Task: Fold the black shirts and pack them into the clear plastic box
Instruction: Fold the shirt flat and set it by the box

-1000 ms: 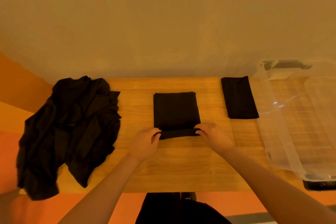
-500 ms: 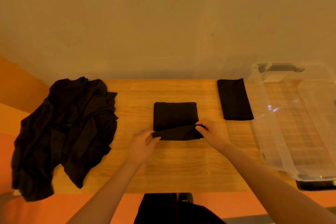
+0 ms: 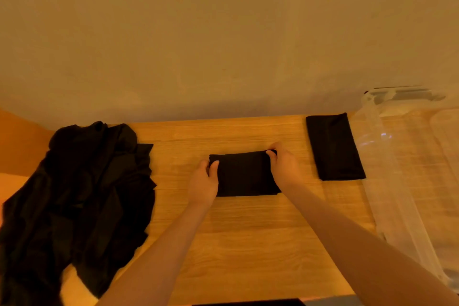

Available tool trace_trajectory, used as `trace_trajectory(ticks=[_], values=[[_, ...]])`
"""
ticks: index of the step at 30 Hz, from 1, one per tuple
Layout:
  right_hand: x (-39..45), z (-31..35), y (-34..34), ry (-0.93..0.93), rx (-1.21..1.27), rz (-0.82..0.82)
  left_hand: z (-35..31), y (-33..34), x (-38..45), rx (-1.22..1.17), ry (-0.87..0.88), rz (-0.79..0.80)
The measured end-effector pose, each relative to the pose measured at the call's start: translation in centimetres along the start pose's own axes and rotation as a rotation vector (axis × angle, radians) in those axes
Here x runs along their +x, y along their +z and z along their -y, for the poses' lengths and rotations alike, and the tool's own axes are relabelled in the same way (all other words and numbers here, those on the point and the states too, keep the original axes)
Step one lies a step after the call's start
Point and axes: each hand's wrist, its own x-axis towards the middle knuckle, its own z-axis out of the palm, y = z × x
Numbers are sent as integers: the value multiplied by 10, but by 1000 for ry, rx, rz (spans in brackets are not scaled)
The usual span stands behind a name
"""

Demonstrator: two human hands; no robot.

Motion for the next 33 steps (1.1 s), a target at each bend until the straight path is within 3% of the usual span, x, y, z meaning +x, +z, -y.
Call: trace_trajectory(ticks=[5,7,9,11,14,15,20,23,25,27,33], values=[[-3,-8,-2,9,-144,-163,2,2,0,65,28,-136],[-12,-3,-7,-144,-127,-288,3,0,-6,116,202,-228],[-27,2,-5,-320,-161,-310,3,2,-14,198,338,-239],[-41,0,1,-256,-82,-196,-3,2,-19,116,245,-186],[-53,-17,-1,117,217,-120,-5,-1,-25,-137,-152,-189],[-58,-23,-2,184,265,-115,-2,-1,-30,-145,-202,-181],[-83,-31,4,174,297,-85,9,4,-56,-121,-232,-120],[-86,-27,5,202,320,-196,6,4,-58,-172,-268,-174],[-84,-27,6,151,198,-236,6,3,-61,-180,-270,-189],[-80,-27,9,115,118,-207,7,4,-63,-169,-285,-176],[-70,-17,2,152,191,-180,10,3,-62,-215,-376,-132]])
